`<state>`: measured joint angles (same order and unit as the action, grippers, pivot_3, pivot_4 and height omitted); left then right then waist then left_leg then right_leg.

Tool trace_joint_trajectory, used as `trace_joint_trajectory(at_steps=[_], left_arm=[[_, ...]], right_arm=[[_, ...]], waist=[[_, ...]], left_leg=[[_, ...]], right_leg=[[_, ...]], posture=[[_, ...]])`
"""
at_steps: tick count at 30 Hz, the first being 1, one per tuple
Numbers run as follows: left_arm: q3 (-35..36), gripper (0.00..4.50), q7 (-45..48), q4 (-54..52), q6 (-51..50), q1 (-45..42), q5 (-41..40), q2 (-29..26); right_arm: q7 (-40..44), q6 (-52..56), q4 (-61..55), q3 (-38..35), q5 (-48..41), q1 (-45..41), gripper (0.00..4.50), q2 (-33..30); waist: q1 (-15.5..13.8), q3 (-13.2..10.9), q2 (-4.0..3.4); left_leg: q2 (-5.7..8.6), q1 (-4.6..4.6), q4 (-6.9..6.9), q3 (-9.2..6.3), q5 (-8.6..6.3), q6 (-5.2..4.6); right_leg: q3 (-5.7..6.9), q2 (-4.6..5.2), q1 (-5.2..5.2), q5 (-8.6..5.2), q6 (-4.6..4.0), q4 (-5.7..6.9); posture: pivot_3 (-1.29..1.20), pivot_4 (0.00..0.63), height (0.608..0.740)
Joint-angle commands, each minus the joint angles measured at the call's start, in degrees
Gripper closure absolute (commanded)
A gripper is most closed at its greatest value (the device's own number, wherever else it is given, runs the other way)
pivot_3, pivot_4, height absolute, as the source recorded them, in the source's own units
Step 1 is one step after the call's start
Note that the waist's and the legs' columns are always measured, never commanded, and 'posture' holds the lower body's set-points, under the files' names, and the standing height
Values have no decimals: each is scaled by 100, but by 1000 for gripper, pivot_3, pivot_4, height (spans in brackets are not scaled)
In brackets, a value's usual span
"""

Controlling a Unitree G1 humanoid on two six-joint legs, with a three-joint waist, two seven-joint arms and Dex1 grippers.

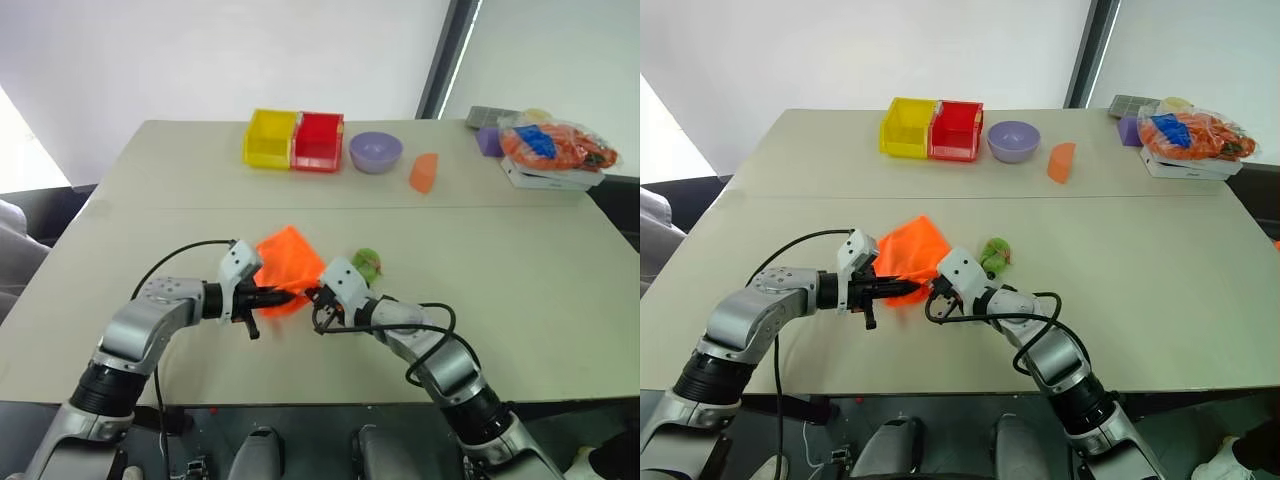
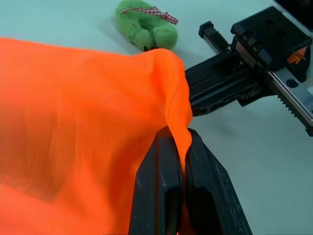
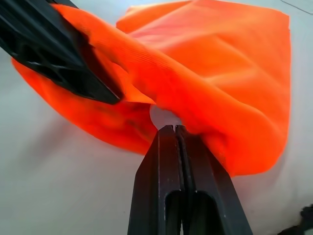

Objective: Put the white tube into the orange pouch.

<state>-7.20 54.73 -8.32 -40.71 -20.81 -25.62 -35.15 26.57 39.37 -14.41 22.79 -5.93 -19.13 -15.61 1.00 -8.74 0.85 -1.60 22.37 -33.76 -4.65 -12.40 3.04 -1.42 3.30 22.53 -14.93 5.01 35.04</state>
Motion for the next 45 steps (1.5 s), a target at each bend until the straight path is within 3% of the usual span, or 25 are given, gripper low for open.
trace_joint_trajectory(at_steps=[1,3,6,10,14,16,19,27,30,34,39,45], left_arm=[[54,4500,30,-173,102,5,48,-126],[-53,4500,55,-134,202,33,166,-181],[-131,4500,56,-94,288,49,270,-199],[-138,4500,58,-83,289,39,281,-164],[-206,4500,142,-84,273,19,253,-165],[-171,3933,214,-159,255,23,161,-176],[-49,2726,87,-137,356,-23,200,-119],[414,2726,-13,47,466,-84,78,-88],[766,2657,-44,120,384,-193,-175,-77],[934,2657,-116,353,454,-297,-122,-126],[942,2657,-85,430,567,-343,-104,-99],[884,2657,-51,605,687,-608,-130,54]], right_arm=[[392,-143,-831,-377,-195,223,4442,-482],[821,-101,-1345,-679,-482,507,4442,-1011],[1053,-18,-1647,-1028,-702,726,3652,-1447],[841,-216,-1329,-1354,-448,669,1723,-1688],[711,-724,-596,-1229,33,417,1723,-1820],[713,-1007,-173,-1134,194,229,1668,-1767],[778,-1441,370,-972,445,5,1668,-1749],[1010,-2268,1185,-680,903,-285,1668,-1733],[1028,-2288,1257,-708,943,-273,2464,-1672],[1021,-2212,1012,-848,873,-121,4432,-1655],[953,-1991,399,-1254,779,151,4432,-1798],[889,-1258,-670,-2268,150,317,4432,-1791]], waist=[[-22,-1,-2],[-23,-1,-2],[-6,-2,4],[13,-2,4],[3,-4,6],[-1,-4,5],[-4,-4,4],[-7,-4,4],[-6,-5,5],[-6,-4,5],[-21,-4,4],[-25,-4,5]], left_leg=[[0,2,0,0,0,0],[1,2,-1,1,0,0],[2,1,-1,3,-1,1],[-2,-3,0,2,-1,1],[-1,-2,-3,3,-1,1],[-1,-2,-2,5,-1,1],[-1,4,6,10,-1,0],[-1,0,25,10,0,-1],[-1,0,24,11,0,-1],[-1,-2,23,10,0,-1],[-1,-3,23,10,1,0],[-1,-3,11,9,1,0]], right_leg=[[0,0,0,-1,2,0],[0,2,-4,-11,17,-4],[0,6,-5,-15,23,-9],[0,3,-1,-14,21,-7],[0,6,4,-14,20,-11],[0,7,11,-13,19,-27],[0,7,-12,1,-2,-43],[0,1,-11,2,1,-44],[0,1,-12,2,1,-44],[0,-1,-14,3,2,-41],[0,-1,-16,3,4,-41],[0,-1,-17,2,4,-28]], posture=[[0,150,740],[0,150,740],[0,150,740],[0,150,740],[0,150,740],[0,150,740],[0,150,740],[0,150,740],[0,150,740],[0,150,740],[0,150,740],[0,150,740]])
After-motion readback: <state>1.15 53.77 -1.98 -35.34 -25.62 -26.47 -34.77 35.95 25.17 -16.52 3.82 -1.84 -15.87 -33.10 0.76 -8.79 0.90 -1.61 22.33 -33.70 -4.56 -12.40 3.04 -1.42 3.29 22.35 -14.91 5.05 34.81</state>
